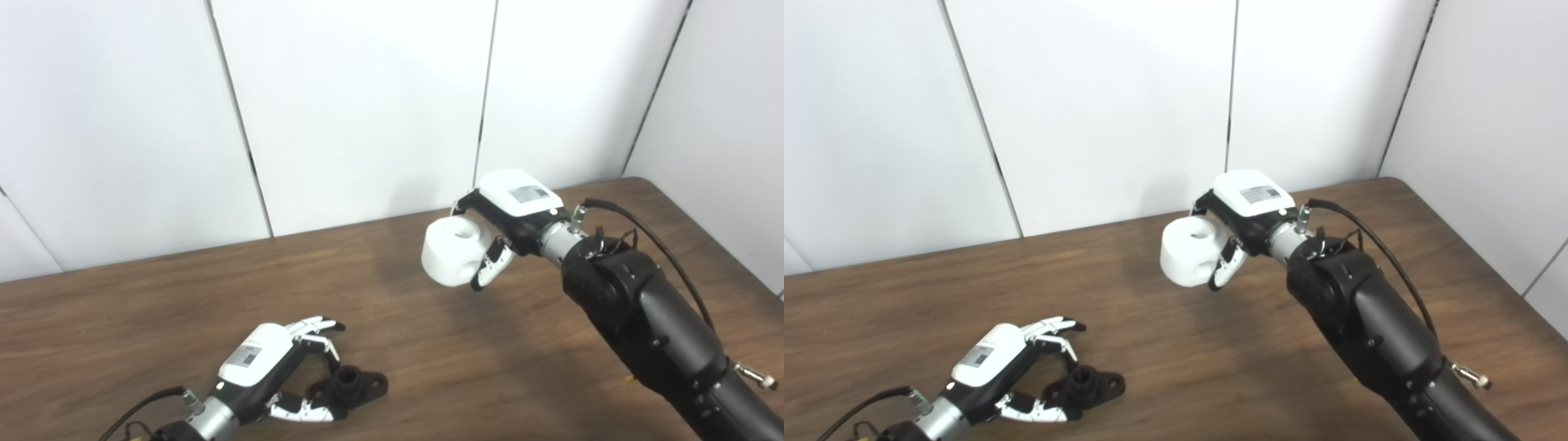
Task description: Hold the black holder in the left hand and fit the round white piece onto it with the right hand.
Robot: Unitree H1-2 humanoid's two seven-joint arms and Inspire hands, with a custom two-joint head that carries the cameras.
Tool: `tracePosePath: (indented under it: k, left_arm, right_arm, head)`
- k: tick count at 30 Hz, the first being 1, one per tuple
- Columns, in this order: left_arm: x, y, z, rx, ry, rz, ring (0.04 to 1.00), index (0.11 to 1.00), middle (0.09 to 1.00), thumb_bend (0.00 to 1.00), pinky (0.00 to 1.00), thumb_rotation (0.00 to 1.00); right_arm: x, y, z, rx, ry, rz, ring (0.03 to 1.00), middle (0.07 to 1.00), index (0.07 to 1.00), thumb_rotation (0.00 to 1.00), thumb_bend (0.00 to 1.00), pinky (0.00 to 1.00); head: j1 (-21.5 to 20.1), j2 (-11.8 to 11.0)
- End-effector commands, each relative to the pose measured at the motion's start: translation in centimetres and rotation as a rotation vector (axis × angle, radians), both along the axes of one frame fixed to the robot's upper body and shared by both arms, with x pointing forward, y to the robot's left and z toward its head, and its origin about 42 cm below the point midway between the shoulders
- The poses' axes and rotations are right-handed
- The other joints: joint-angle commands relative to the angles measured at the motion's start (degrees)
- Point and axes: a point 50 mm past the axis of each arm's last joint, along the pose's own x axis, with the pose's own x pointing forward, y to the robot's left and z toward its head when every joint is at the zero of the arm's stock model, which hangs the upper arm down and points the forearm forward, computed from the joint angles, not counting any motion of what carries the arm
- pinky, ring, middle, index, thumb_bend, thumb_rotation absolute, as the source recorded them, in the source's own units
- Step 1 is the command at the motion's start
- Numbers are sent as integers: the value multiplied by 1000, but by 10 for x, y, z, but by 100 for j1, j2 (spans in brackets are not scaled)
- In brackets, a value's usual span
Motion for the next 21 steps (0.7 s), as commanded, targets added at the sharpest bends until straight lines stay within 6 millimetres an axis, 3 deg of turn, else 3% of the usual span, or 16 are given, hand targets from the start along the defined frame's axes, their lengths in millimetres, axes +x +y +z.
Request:
tracePosePath:
  k: [1,15,21]
  left_arm:
    - [-11,8,-43,188,154,44,909,488,877,524,805,64]
    - [-6,-16,-45,191,159,60,918,486,890,524,825,65]
    - [-5,-22,-46,180,154,61,918,485,893,524,811,68]
  right_arm:
    - [-7,11,17,-4,-80,74,799,730,482,144,522,731]
    - [-27,32,-7,133,-74,221,804,729,482,142,520,715]
    - [-27,47,-15,130,-42,277,802,731,482,140,521,714]
  head:
    - [82,29]
    - [947,214]
    - [1100,266]
